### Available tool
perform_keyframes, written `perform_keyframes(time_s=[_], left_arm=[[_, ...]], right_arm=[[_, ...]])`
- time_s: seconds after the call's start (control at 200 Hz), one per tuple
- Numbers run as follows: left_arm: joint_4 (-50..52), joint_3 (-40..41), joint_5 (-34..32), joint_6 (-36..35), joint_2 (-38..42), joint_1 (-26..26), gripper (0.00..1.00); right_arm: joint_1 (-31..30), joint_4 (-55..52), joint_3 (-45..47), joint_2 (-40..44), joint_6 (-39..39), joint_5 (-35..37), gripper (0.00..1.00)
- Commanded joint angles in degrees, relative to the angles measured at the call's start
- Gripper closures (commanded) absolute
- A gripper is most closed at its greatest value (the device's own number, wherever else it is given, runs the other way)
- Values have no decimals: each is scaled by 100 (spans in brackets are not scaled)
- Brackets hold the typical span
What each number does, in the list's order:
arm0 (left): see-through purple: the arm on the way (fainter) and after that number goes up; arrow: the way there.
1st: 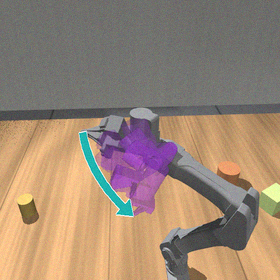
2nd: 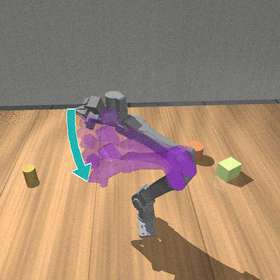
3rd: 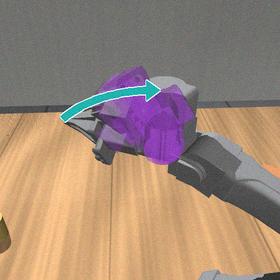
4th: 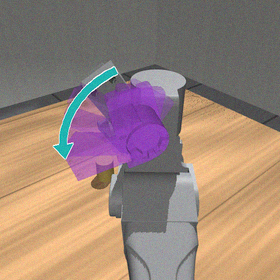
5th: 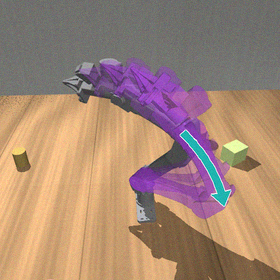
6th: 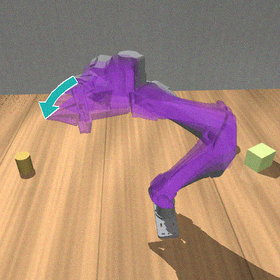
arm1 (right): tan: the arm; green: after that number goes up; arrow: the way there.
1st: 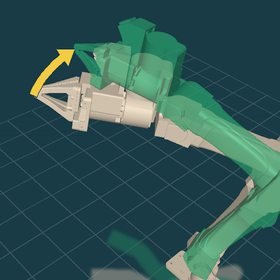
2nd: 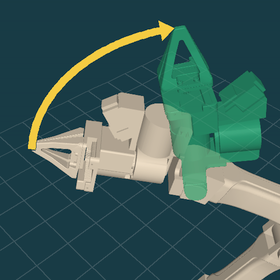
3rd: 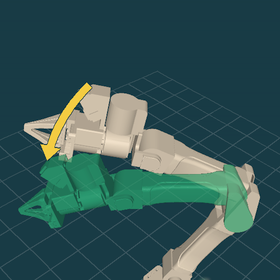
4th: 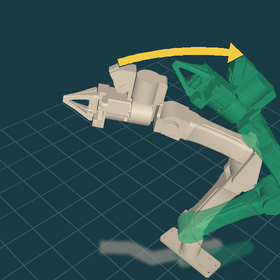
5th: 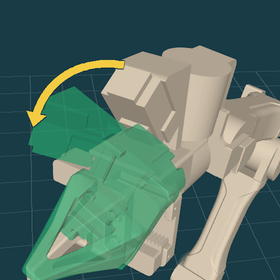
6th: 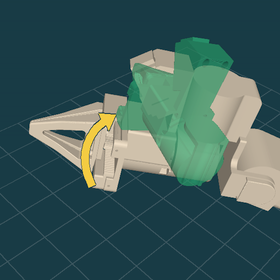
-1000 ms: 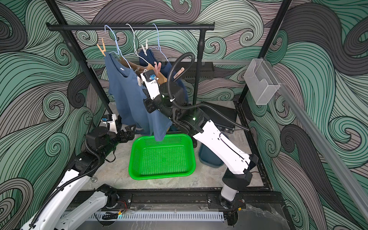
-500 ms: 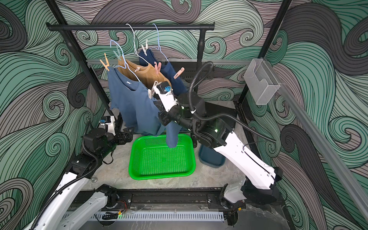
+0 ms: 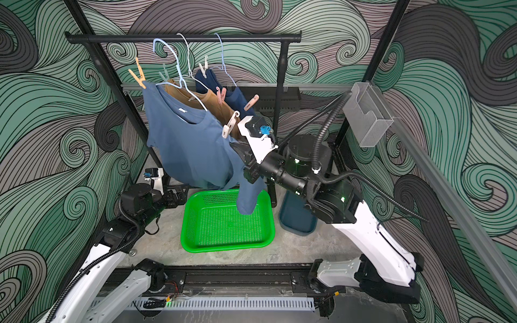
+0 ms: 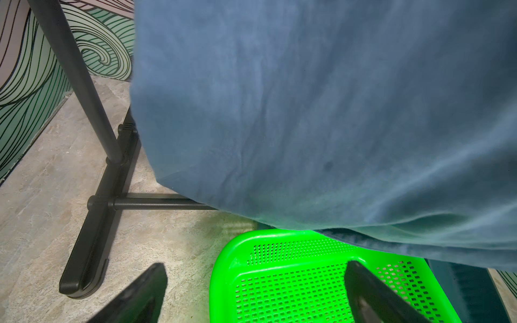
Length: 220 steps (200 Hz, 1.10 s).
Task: Remove the clothespins securing t-shirts to the hanger
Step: Pick up the hanger from the clothes rail.
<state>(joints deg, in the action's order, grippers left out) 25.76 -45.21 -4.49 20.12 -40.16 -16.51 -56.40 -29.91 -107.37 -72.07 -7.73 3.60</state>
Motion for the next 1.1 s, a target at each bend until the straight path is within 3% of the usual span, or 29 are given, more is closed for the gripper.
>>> perform_keyframes(time_s=[0.0,0.52,1.096], left_arm=[[12,15,45,-17,-9,55,1],[114,51,109,-117,-115,196,1],[-13,275,89,-166,-158,225,1]], right_arm=[[14,530,-314,137,-237,-103,100],[199,501,-1081,202,-413,-393,100],[308,471,-1712,258,-779,-99,100]])
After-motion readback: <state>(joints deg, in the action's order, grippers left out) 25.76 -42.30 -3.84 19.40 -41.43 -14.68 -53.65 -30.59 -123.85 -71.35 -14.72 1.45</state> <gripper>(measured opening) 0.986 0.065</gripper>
